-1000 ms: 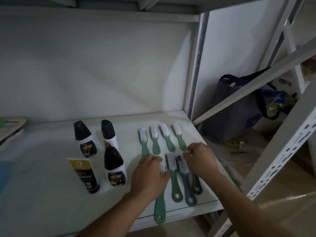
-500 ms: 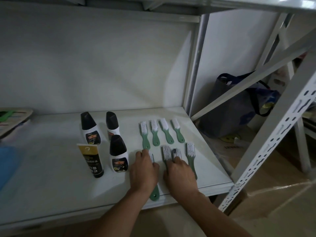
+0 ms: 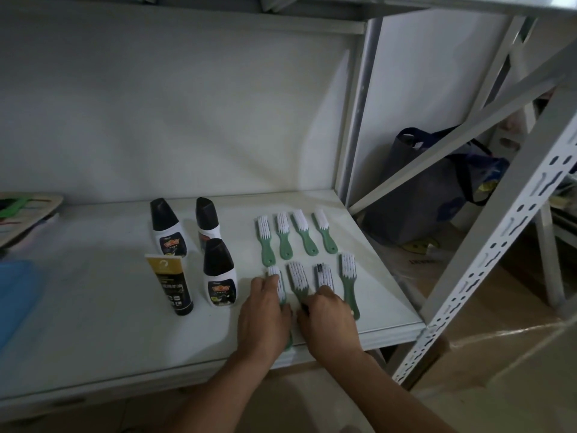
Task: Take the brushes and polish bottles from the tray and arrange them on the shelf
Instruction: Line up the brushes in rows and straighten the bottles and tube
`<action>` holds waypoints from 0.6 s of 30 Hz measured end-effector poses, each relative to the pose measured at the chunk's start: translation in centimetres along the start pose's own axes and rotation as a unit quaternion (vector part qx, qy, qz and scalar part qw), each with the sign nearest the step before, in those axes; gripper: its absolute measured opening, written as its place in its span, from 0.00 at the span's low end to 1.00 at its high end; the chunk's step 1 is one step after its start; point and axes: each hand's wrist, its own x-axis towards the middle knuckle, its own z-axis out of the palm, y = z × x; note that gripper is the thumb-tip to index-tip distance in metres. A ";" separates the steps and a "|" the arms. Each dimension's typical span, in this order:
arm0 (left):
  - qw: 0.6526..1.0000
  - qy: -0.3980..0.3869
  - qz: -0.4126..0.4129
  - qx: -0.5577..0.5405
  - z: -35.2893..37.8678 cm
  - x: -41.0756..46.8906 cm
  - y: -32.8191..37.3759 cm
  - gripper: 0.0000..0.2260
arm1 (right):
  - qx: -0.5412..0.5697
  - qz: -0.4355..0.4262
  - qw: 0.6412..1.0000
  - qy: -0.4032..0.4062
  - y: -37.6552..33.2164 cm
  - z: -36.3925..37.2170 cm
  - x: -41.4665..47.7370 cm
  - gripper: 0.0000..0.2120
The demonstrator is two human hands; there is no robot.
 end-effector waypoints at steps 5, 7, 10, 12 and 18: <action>1.000 0.019 0.025 0.001 0.0 -0.6 -0.2 0.23 | 0.022 0.065 0.997 0.045 1.8 -0.7 0.5 0.07; 0.999 0.023 0.043 0.006 0.2 -1.2 -0.3 0.21 | 0.017 0.070 0.997 0.038 2.1 -0.7 0.7 0.07; 0.998 0.016 0.066 0.006 0.5 -2.1 -0.5 0.19 | 0.006 0.056 0.998 0.030 2.1 -0.7 0.9 0.09; 0.996 0.010 0.086 0.002 0.6 -2.6 -0.8 0.18 | 0.010 0.046 0.999 0.027 2.3 -0.8 1.1 0.09; 0.995 0.015 0.100 0.009 0.8 -2.7 -1.0 0.16 | 0.028 0.024 0.999 0.012 2.6 -0.7 1.4 0.08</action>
